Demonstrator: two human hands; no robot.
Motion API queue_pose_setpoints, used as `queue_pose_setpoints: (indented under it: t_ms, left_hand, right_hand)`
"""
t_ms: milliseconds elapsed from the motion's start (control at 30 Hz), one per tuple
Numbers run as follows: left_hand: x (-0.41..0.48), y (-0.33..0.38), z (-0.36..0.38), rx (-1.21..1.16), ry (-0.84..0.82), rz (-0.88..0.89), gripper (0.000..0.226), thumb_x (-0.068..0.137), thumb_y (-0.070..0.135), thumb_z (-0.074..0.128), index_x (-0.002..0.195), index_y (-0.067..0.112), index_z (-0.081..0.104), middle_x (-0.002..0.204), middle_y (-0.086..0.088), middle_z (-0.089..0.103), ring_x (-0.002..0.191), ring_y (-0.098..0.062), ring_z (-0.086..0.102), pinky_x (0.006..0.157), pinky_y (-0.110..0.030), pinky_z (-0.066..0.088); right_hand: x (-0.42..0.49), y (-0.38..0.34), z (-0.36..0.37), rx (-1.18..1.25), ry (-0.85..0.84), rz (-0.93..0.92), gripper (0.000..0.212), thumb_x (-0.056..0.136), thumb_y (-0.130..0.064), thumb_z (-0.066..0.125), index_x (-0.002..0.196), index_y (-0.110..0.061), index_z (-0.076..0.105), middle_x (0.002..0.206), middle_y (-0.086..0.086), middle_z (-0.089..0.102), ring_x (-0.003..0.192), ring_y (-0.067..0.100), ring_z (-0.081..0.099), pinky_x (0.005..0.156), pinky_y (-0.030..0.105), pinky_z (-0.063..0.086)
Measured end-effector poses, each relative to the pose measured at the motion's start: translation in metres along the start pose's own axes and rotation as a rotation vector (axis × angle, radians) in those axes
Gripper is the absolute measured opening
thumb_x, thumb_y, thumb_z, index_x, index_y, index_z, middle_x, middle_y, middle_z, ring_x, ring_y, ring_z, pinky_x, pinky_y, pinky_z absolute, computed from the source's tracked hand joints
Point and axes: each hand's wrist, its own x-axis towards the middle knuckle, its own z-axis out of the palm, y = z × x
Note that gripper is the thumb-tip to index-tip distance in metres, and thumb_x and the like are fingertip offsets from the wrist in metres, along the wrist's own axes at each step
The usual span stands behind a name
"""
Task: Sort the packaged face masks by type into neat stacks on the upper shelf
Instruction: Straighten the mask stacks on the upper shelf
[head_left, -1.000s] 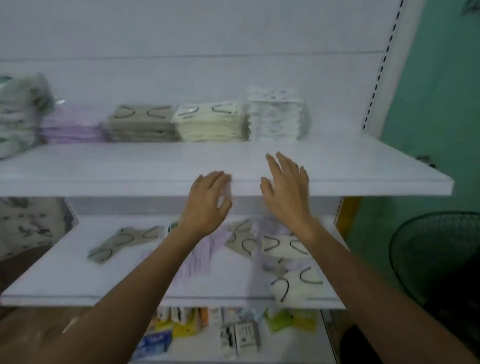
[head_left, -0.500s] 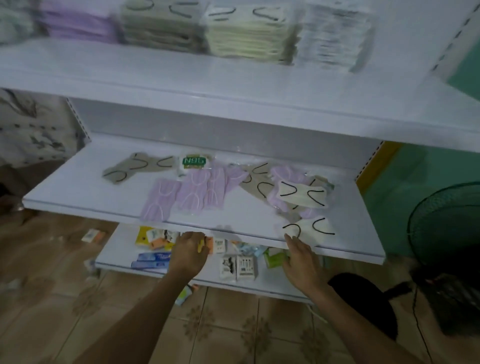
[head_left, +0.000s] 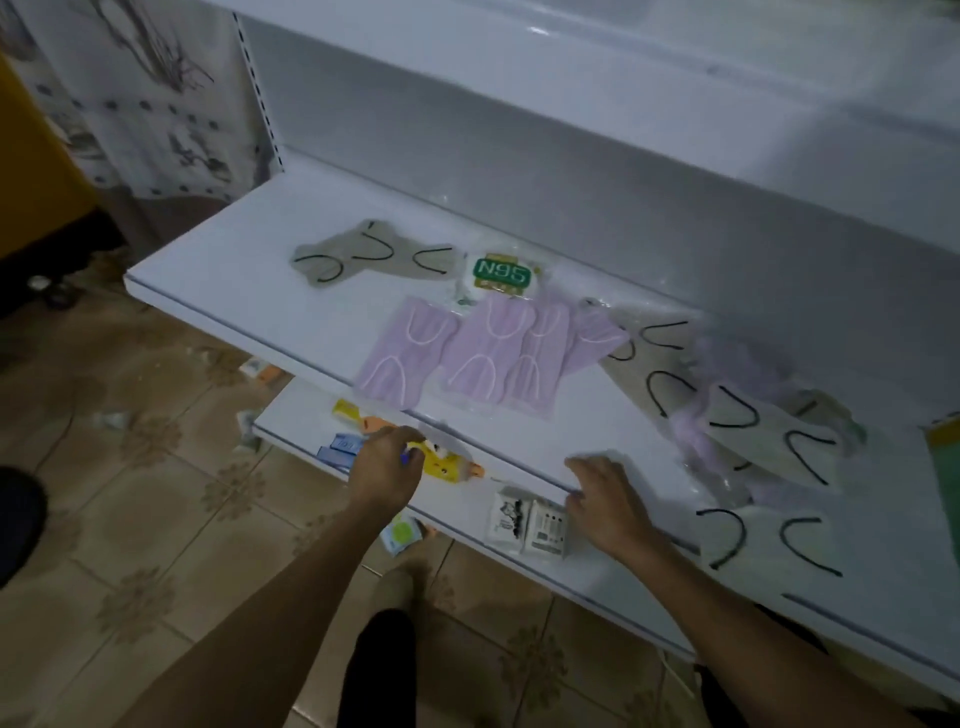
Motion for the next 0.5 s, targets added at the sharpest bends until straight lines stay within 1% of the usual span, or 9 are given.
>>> queue_pose_setpoints:
  t_ms: [67, 100, 167, 233, 267, 333, 367, 400, 500]
  left_hand:
    - [0.024, -0.003, -0.003, 0.027, 0.01, 0.006, 0.027, 0.086, 0.015, 0.051, 0.106, 0.008, 0.068, 0.113, -0.017, 0.061, 0.104, -0.035, 0.056, 0.086, -0.04, 0.047]
    - [0.037, -0.007, -0.004, 0.034, 0.029, 0.016, 0.032, 0.081, 0.019, 0.05, 0.103, 0.006, 0.069, 0.11, -0.019, 0.062, 0.101, -0.038, 0.056, 0.084, -0.043, 0.048]
    - [0.059, -0.013, -0.007, 0.044, 0.055, 0.005, 0.03, 0.079, 0.019, 0.053, 0.099, 0.004, 0.07, 0.104, -0.022, 0.063, 0.095, -0.041, 0.058, 0.082, -0.044, 0.05]
    - [0.075, -0.015, -0.013, 0.089, 0.088, -0.04, 0.022, 0.082, 0.012, 0.059, 0.1, 0.005, 0.071, 0.106, -0.022, 0.063, 0.097, -0.041, 0.058, 0.083, -0.042, 0.049]
    - [0.081, -0.014, -0.016, 0.108, 0.112, -0.066, 0.023, 0.083, 0.011, 0.06, 0.103, 0.005, 0.07, 0.11, -0.022, 0.061, 0.101, -0.04, 0.055, 0.085, -0.042, 0.047]
    - [0.095, -0.016, -0.018, 0.165, 0.149, -0.065, 0.031, 0.084, 0.014, 0.06, 0.115, 0.007, 0.064, 0.122, -0.02, 0.056, 0.113, -0.039, 0.048, 0.092, -0.041, 0.04]
    - [0.101, -0.018, -0.019, 0.197, 0.139, -0.063, 0.038, 0.085, 0.017, 0.061, 0.122, 0.008, 0.059, 0.128, -0.018, 0.052, 0.118, -0.037, 0.043, 0.095, -0.042, 0.037]
    - [0.107, -0.02, -0.022, 0.214, 0.109, -0.082, 0.045, 0.085, 0.02, 0.062, 0.128, 0.009, 0.053, 0.132, -0.017, 0.047, 0.122, -0.036, 0.039, 0.098, -0.042, 0.035]
    - [0.118, -0.025, -0.025, 0.217, 0.037, -0.162, 0.056, 0.086, 0.023, 0.061, 0.135, 0.007, 0.041, 0.137, -0.018, 0.041, 0.127, -0.035, 0.033, 0.103, -0.043, 0.032]
  right_hand:
    - [0.025, 0.0, -0.008, 0.019, 0.022, 0.042, 0.04, 0.091, -0.016, 0.049, 0.13, -0.011, 0.051, 0.134, 0.011, 0.047, 0.122, 0.027, 0.043, 0.1, 0.034, 0.041]
    - [0.037, -0.001, -0.014, 0.043, 0.05, 0.049, 0.038, 0.09, -0.016, 0.05, 0.128, -0.01, 0.053, 0.132, 0.012, 0.05, 0.12, 0.027, 0.046, 0.098, 0.034, 0.042]
    - [0.062, -0.008, -0.028, 0.18, 0.11, 0.11, 0.041, 0.09, -0.017, 0.054, 0.13, -0.005, 0.051, 0.13, 0.015, 0.053, 0.118, 0.029, 0.049, 0.096, 0.032, 0.041]
    - [0.087, -0.022, -0.041, 0.493, 0.172, 0.278, 0.06, 0.087, -0.023, 0.064, 0.137, 0.0, 0.039, 0.134, 0.018, 0.049, 0.121, 0.03, 0.049, 0.095, 0.03, 0.039]
    - [0.102, -0.028, -0.045, 0.649, 0.224, 0.369, 0.072, 0.083, -0.027, 0.07, 0.139, 0.002, 0.035, 0.137, 0.019, 0.047, 0.123, 0.03, 0.049, 0.095, 0.031, 0.04]
    - [0.13, -0.041, -0.05, 0.832, 0.333, 0.494, 0.09, 0.07, -0.038, 0.08, 0.137, 0.006, 0.037, 0.135, 0.02, 0.049, 0.122, 0.031, 0.052, 0.095, 0.033, 0.045]
    - [0.143, -0.047, -0.051, 0.842, 0.347, 0.532, 0.099, 0.065, -0.045, 0.082, 0.137, 0.007, 0.037, 0.135, 0.02, 0.049, 0.122, 0.033, 0.051, 0.096, 0.036, 0.046]
    - [0.154, -0.052, -0.051, 0.805, 0.335, 0.566, 0.108, 0.063, -0.05, 0.081, 0.14, 0.007, 0.031, 0.138, 0.021, 0.045, 0.125, 0.036, 0.047, 0.099, 0.041, 0.045]
    - [0.169, -0.069, -0.05, 0.617, 0.225, 0.664, 0.116, 0.071, -0.043, 0.078, 0.147, 0.003, 0.004, 0.152, 0.024, 0.016, 0.138, 0.041, 0.023, 0.108, 0.049, 0.029]
